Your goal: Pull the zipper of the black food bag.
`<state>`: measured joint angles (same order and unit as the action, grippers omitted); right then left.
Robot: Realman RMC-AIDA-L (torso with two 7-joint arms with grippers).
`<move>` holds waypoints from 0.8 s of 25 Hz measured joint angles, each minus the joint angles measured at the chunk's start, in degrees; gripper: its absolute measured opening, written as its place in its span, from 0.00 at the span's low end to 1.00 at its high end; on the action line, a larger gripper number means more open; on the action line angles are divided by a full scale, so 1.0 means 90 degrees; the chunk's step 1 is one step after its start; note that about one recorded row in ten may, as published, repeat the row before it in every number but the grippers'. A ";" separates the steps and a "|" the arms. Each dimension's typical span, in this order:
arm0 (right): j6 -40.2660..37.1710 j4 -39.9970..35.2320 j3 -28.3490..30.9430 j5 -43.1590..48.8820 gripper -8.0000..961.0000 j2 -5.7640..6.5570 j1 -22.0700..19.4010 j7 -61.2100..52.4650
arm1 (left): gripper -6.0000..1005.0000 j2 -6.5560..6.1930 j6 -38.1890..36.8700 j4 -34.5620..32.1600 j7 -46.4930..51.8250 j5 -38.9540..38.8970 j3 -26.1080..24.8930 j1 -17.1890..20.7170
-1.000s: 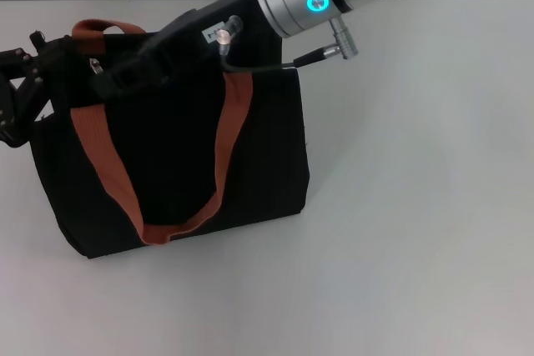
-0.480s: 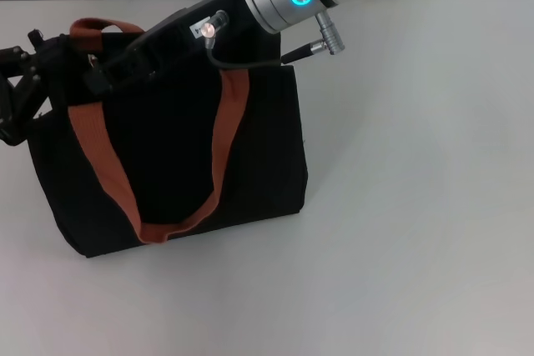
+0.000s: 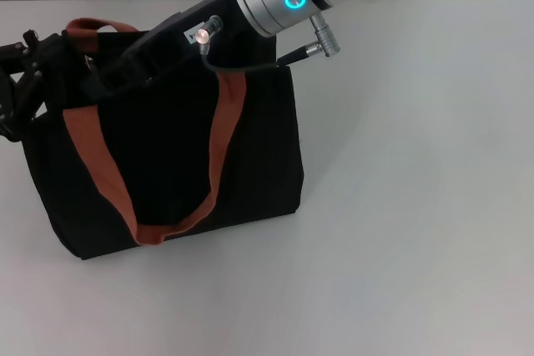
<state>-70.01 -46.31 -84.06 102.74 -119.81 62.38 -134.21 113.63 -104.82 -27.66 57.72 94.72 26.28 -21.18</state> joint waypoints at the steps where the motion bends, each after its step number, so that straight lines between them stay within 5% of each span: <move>1: -0.0002 0.0000 -0.0003 0.0000 0.43 0.0000 0.0000 0.0000 | 0.02 0.0000 0.0000 0.0000 0.0012 -0.0001 0.0000 -0.0003; 9: 0.0008 -0.0045 -0.0007 -0.0001 0.28 0.0002 -0.0048 0.0001 | 0.02 0.0037 -0.0004 -0.0001 0.0023 -0.0002 0.0040 -0.0061; 20: 0.0040 -0.0033 -0.0005 -0.0003 0.24 -0.0006 -0.0027 0.0033 | 0.02 0.0107 -0.0004 -0.0003 0.0023 0.0001 0.0058 -0.0141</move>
<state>-69.65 -46.60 -84.11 102.71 -119.86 62.13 -133.91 114.59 -104.85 -27.69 57.92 94.73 26.81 -22.44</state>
